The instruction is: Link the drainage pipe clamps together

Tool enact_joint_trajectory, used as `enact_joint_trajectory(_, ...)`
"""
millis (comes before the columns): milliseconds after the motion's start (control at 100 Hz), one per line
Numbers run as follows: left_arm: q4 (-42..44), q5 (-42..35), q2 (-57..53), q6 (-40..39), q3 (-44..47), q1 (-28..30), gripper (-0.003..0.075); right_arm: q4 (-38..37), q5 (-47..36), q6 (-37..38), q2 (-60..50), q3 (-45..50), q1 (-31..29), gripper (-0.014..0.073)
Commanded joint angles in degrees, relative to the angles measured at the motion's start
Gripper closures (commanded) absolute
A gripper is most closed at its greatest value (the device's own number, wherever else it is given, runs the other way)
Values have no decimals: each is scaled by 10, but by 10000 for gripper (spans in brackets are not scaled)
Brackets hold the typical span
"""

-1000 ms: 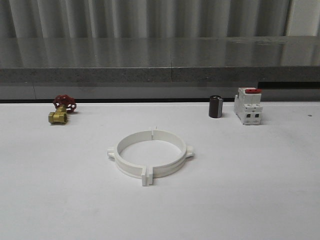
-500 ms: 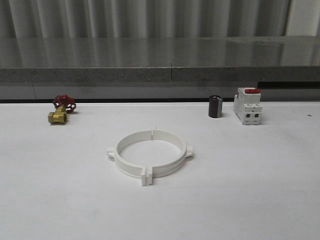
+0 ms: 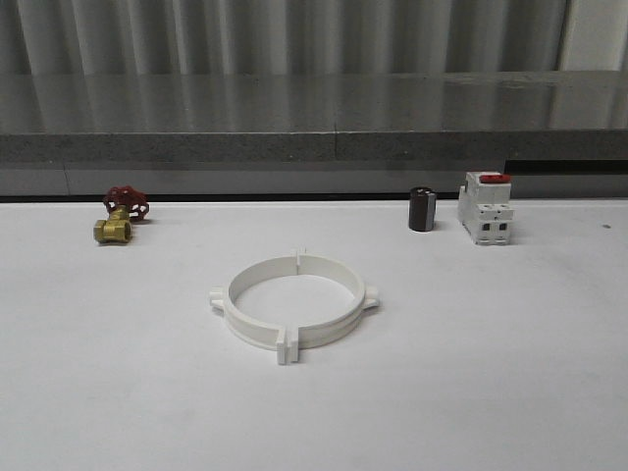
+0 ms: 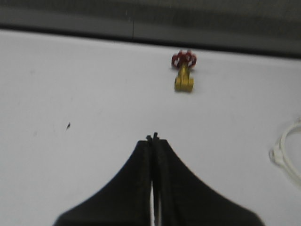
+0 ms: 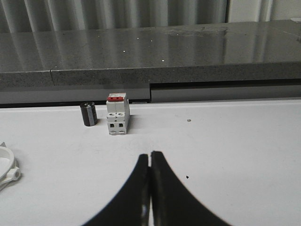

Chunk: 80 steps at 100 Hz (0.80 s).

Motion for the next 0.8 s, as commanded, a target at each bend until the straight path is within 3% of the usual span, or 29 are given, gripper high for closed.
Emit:
enact_joint_trajectory(0,4,-155,-27,-1,39,0,740,-7,-41,1,-11,-9,-1,711)
enact_joint_trajectory(110,4,-240,-74,-1,116,0,740,-7,-41,1,-11,-9,-1,711)
enact_joint_trajectory(230,-6,-276,-139,24,191,0,740,-7,-41,1,-11,-9,-1,711)
enact_joint_trajectory(550,-19,-259,-325,57,295,0,740,-7,-41,1,-11,-9,-1,711)
enact_joint_trajectory(640,-18,-212,-374,57,295,0,740,-7,-41,1,-11,-9,-1,711)
enact_joint_trajectory(790,-15,-203,-370,57,295,0,740,-7,-41,1,-11,-9,-1,711)
